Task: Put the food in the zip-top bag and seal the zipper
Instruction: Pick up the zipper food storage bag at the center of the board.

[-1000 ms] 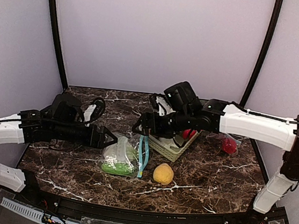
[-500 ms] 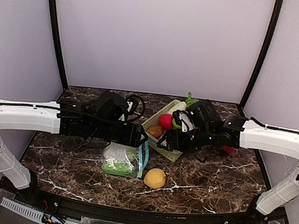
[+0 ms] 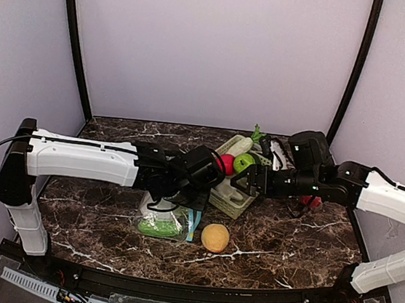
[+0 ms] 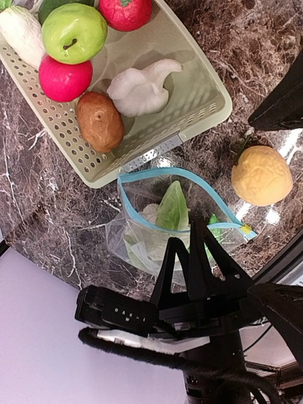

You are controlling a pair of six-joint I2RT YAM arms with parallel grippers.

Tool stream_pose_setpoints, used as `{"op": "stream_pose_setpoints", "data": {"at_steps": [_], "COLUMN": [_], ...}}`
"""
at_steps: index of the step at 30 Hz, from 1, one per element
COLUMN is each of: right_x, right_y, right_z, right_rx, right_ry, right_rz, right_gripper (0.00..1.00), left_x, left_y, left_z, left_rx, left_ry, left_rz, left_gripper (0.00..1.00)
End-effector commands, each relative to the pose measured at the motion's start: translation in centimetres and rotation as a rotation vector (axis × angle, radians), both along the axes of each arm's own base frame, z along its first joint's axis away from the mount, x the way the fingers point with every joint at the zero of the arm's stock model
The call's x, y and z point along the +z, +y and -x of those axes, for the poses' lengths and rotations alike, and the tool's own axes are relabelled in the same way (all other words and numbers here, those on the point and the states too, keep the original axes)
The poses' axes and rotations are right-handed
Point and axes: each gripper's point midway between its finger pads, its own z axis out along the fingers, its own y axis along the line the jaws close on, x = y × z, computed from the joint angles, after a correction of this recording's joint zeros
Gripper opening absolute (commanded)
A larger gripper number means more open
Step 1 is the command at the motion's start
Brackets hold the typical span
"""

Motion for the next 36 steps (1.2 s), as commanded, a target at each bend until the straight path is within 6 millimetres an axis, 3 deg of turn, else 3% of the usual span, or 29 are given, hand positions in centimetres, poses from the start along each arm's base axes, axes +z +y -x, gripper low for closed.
{"op": "stream_pose_setpoints", "data": {"at_steps": [1, 14, 18, 23, 28, 33, 35, 36], "right_x": [-0.1, -1.1, -0.7, -2.1, -3.2, -4.3, -5.6, -6.0], "right_y": [-0.7, -0.7, -0.4, -0.6, -0.8, -1.0, -1.5, -1.6], "right_z": [-0.4, 1.1, 1.5, 1.2, 1.3, 1.5, 1.9, 2.1], "right_rx": [0.000, 0.052, 0.075, 0.075, 0.080, 0.125, 0.137, 0.146], "right_ry": [-0.041, -0.021, -0.020, -0.028, -0.008, -0.007, 0.028, 0.035], "right_rz": [0.002, -0.042, -0.071, -0.019, 0.017, 0.095, 0.157, 0.176], "right_gripper": [0.81, 0.81, 0.81, 0.81, 0.83, 0.87, 0.89, 0.90], "left_x": [0.3, -2.5, -3.3, -3.4, -1.8, 1.9, 3.1, 2.9], "left_y": [2.1, 1.9, 2.8, 2.1, 2.6, 2.2, 2.5, 2.8], "left_z": [0.0, -0.9, -1.1, -1.3, -1.3, -0.8, -0.5, -0.2], "left_rx": [0.058, 0.083, 0.100, 0.080, 0.079, 0.022, 0.003, -0.008], "left_ry": [-0.004, 0.057, 0.059, 0.051, 0.025, -0.015, -0.012, 0.002], "left_rz": [-0.102, -0.258, -0.295, -0.275, -0.266, -0.136, -0.082, -0.071], "left_gripper": [0.40, 0.44, 0.25, 0.05, 0.01, 0.01, 0.01, 0.01]}}
